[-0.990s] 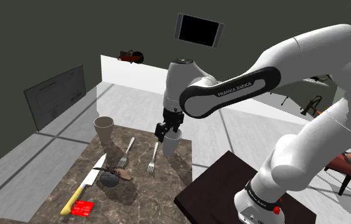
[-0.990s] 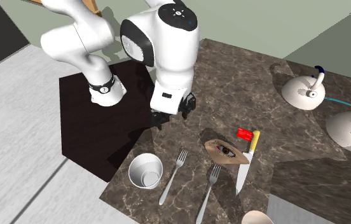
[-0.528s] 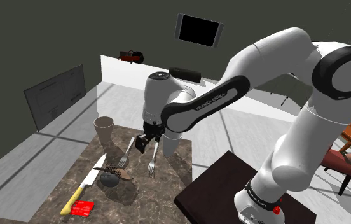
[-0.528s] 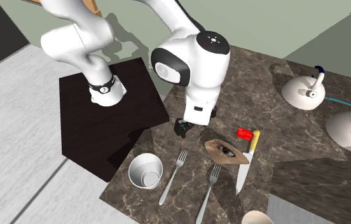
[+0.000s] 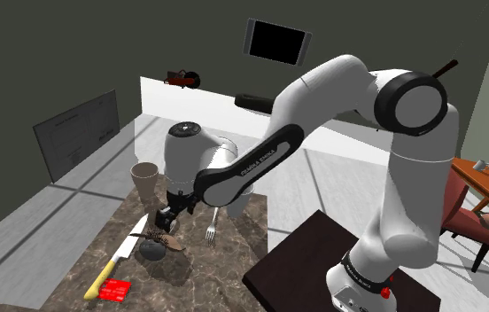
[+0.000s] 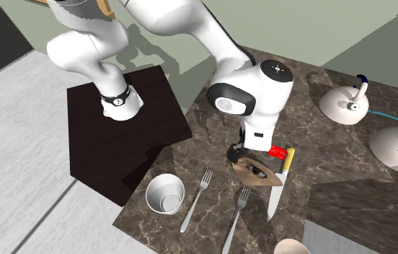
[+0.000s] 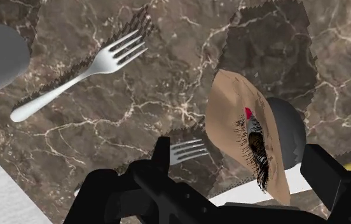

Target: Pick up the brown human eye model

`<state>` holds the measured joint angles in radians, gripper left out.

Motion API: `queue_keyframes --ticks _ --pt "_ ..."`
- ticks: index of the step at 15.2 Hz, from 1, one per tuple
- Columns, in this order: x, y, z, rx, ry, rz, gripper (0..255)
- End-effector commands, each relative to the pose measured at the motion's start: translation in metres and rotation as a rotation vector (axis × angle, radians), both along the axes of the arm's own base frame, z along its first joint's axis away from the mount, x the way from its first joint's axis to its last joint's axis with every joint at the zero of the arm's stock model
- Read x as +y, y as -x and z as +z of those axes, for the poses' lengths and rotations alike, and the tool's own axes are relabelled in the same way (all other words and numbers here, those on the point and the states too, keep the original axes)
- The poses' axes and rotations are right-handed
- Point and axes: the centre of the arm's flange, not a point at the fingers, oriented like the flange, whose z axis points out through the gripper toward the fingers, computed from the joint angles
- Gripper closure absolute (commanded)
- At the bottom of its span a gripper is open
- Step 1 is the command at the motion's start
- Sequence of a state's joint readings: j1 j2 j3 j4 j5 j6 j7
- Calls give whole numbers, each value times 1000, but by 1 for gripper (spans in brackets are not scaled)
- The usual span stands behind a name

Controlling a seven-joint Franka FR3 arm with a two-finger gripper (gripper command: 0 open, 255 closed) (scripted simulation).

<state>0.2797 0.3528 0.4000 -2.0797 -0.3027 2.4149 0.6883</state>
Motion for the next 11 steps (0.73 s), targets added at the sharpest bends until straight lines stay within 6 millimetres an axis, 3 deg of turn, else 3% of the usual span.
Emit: queue_keyframes --ticks 1,3,11 --pt "22 -7 -15 -7 -3 12 0" --pt "42 -14 -29 -12 -5 25 0" --pt "44 -14 -70 -13 -6 26 0"
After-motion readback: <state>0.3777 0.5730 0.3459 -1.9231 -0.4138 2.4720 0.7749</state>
